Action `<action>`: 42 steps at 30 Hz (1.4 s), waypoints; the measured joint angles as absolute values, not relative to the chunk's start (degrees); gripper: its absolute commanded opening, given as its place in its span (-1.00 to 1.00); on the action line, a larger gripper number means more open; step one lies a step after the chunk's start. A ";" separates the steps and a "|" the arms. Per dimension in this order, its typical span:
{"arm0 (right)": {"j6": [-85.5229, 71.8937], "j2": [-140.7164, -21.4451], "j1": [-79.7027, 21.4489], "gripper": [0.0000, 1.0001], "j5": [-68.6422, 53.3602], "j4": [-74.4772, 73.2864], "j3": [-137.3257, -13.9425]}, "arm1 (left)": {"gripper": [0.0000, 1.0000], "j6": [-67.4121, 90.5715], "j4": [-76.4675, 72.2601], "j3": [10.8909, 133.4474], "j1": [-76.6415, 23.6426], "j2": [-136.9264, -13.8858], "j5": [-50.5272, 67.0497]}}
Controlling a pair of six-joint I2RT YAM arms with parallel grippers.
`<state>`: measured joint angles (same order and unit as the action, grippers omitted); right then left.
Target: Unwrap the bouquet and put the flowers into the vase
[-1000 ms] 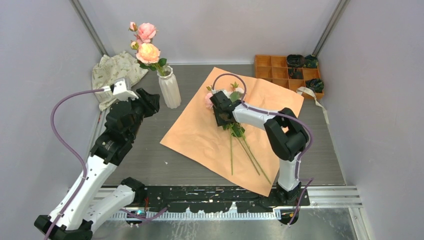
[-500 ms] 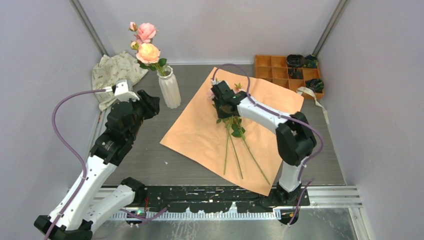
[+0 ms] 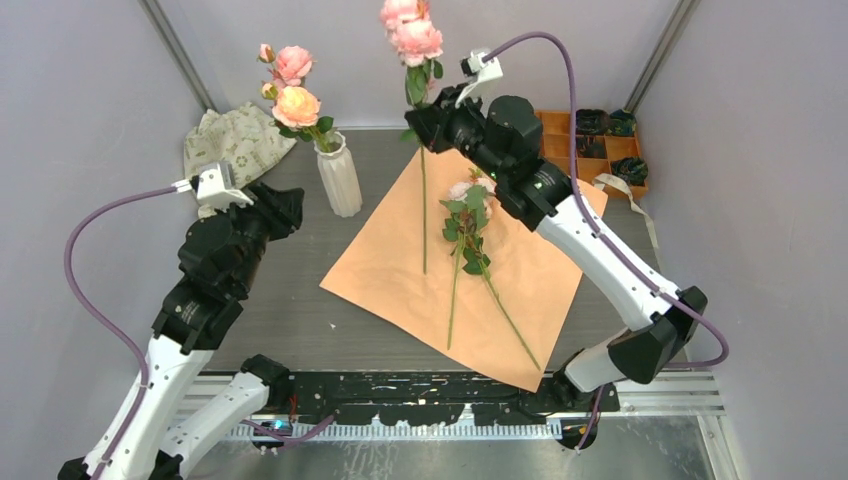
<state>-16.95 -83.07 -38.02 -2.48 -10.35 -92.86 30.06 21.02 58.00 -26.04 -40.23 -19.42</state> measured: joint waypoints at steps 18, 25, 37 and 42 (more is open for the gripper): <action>-21.08 -120.95 -38.02 -0.98 5.76 27.94 -120.97 | -0.05 29.71 22.00 60.07 -26.13 -40.66 -19.35; -19.05 -123.28 -38.02 -0.98 5.89 29.41 -133.56 | -0.05 29.34 22.31 60.07 -26.13 -41.52 -19.57; -15.07 -125.84 -38.02 -0.98 5.21 30.79 -140.03 | -0.06 28.93 23.05 60.07 -26.13 -40.53 -20.10; -14.52 -127.79 -38.02 -0.98 4.91 30.81 -138.37 | -0.06 28.67 23.05 60.07 -26.13 -40.23 -20.25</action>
<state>-14.52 -127.79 -38.02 4.91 30.81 -138.37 28.67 23.05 60.07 -26.13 -40.23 -20.25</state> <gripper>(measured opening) 0.158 0.473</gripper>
